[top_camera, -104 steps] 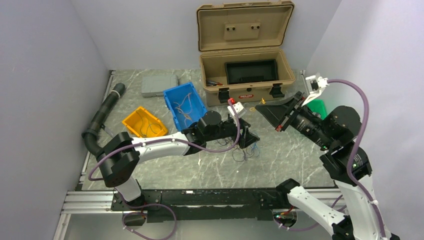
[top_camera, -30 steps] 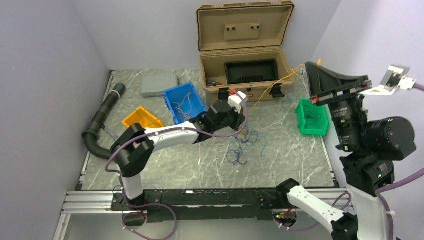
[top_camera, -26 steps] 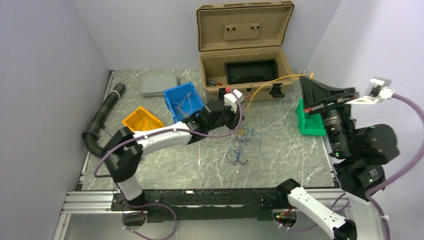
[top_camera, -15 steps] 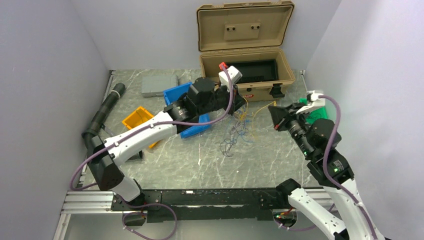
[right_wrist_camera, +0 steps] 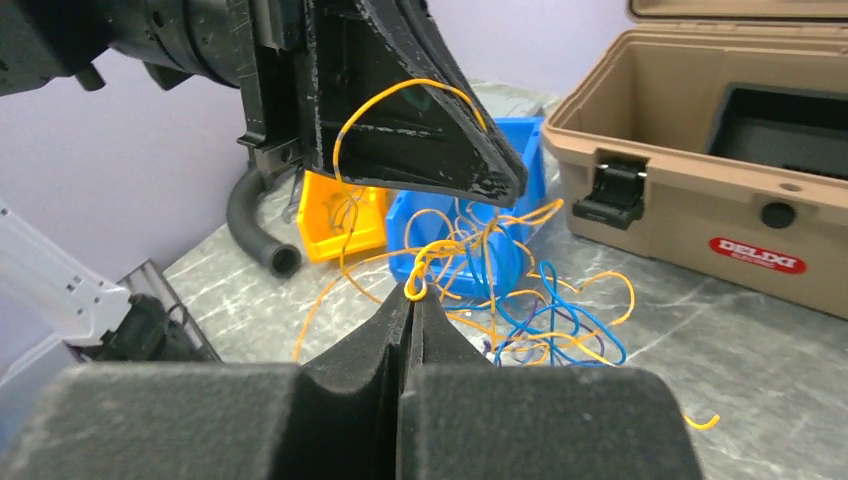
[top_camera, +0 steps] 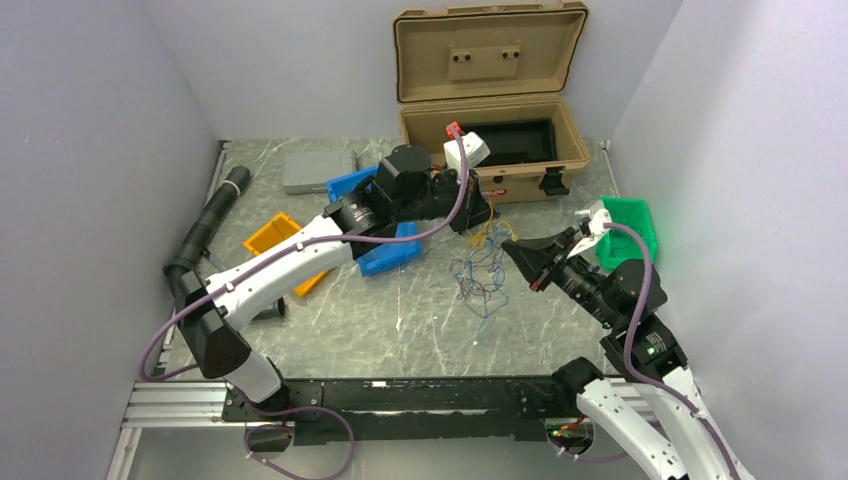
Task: Untangle the cables
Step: Untie the cable.
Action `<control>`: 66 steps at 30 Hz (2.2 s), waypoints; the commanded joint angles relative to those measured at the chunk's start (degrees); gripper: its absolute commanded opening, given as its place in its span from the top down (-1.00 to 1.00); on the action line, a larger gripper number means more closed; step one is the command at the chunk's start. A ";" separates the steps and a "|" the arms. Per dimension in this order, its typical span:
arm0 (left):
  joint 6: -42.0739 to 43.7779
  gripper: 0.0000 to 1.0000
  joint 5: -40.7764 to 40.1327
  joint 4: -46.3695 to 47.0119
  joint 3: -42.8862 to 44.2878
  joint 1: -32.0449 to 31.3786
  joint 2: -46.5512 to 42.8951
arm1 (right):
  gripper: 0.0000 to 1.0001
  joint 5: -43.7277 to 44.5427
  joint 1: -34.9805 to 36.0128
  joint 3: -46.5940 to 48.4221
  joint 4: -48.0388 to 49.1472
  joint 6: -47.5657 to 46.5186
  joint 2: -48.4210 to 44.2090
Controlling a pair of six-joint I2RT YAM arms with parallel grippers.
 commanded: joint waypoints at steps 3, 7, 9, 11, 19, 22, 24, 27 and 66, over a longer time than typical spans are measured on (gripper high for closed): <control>-0.84 1.00 4.68 4.79 -3.06 0.16 -1.95 | 0.91 -13.27 -0.06 -1.90 7.27 -0.55 2.12; 0.57 1.00 6.66 7.90 -5.69 0.15 -2.64 | 0.17 -31.09 0.01 -2.18 8.41 0.70 4.74; 1.23 1.00 7.93 9.37 -6.87 0.21 -2.65 | -0.58 -29.58 0.00 -0.90 5.19 0.18 5.72; 1.34 1.00 7.89 9.12 -6.85 0.18 -2.26 | -0.75 -21.30 0.01 -0.35 1.69 -0.61 5.13; 2.15 1.00 9.00 9.99 -8.40 0.68 -3.27 | -0.64 6.37 0.01 -3.59 0.83 -0.07 -2.73; 2.11 1.00 10.07 10.21 -9.60 1.23 -4.19 | -0.55 14.50 0.00 -6.27 1.93 1.12 -6.19; 1.99 1.00 10.74 11.39 -10.22 1.52 -4.61 | -0.47 15.27 -0.01 -7.03 1.97 -0.07 -5.82; 2.02 1.00 12.05 11.92 -10.34 1.70 -4.97 | -0.37 7.20 -0.04 -6.10 1.23 -3.13 -2.19; 1.31 1.00 -9.77 4.09 -21.69 9.53 -35.41 | -0.31 44.65 -0.44 -15.43 -6.82 19.19 7.19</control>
